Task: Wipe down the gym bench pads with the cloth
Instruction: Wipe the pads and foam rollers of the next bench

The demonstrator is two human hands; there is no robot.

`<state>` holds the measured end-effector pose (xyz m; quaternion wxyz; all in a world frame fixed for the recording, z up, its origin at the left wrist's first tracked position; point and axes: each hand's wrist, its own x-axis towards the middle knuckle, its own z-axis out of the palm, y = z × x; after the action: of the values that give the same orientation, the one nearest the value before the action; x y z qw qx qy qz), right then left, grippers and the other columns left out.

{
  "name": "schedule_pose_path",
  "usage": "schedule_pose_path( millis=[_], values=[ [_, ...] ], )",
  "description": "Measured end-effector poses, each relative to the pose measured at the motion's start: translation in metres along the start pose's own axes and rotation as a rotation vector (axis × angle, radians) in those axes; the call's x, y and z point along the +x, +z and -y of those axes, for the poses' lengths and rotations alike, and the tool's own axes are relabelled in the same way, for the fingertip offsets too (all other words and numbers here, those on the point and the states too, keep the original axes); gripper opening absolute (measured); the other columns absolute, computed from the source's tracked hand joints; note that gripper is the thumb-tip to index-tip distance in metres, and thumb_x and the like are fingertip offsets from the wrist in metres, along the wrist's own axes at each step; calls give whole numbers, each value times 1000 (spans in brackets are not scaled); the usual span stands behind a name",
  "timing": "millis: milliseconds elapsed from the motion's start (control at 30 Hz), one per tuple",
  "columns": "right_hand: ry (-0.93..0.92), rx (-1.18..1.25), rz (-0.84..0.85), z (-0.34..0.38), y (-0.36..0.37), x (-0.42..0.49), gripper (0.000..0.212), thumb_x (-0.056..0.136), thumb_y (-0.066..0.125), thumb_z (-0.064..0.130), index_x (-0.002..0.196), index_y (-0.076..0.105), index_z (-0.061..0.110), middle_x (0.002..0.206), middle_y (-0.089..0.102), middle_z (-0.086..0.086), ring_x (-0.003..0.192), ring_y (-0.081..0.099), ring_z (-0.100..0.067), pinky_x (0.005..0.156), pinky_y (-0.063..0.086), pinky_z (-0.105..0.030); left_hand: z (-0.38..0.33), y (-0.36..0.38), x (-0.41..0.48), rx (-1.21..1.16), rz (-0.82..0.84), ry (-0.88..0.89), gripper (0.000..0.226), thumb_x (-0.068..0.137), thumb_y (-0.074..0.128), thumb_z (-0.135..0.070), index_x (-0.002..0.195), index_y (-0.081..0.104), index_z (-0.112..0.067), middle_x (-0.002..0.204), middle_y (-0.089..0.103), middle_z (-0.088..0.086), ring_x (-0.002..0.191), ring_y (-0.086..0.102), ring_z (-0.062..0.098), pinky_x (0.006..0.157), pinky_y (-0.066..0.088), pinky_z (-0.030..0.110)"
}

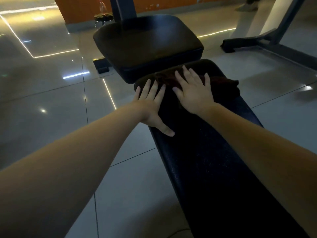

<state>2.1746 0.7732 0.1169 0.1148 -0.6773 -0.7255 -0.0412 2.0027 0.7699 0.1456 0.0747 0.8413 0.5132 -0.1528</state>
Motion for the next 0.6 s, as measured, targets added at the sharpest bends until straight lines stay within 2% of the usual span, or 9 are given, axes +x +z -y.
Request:
schedule_pose_path(
  millis=[100,167,400,600],
  values=[
    [-155,-12,-22,-17,1,-26,57,103,30,45,155,15,28,164,7,2,150,3,-16,118,-3,-49,-2,0,0,17,4,-19,153,52,64,-89,151,-26,-15,153,-42,9,140,-40,28,113,-24,48],
    [-195,-5,9,-24,1,-32,57,103,31,45,155,14,29,164,6,4,150,1,-16,118,-4,-48,-5,0,-2,25,19,-27,154,51,64,-88,149,-29,-15,151,-46,8,139,-41,28,116,-22,49],
    [-215,8,50,-24,1,-29,58,103,27,47,155,10,30,164,2,4,150,-5,-15,117,-8,-49,-11,-8,-6,45,83,-78,154,52,64,-88,148,-32,-15,149,-49,7,138,-43,27,117,-20,49],
    [-226,17,65,-24,-2,-28,58,103,27,47,155,10,29,164,0,4,150,-5,-15,117,-9,-49,-11,-7,-7,44,65,-74,153,53,64,-86,149,-30,-13,150,-47,8,139,-42,27,117,-21,48]
  ],
)
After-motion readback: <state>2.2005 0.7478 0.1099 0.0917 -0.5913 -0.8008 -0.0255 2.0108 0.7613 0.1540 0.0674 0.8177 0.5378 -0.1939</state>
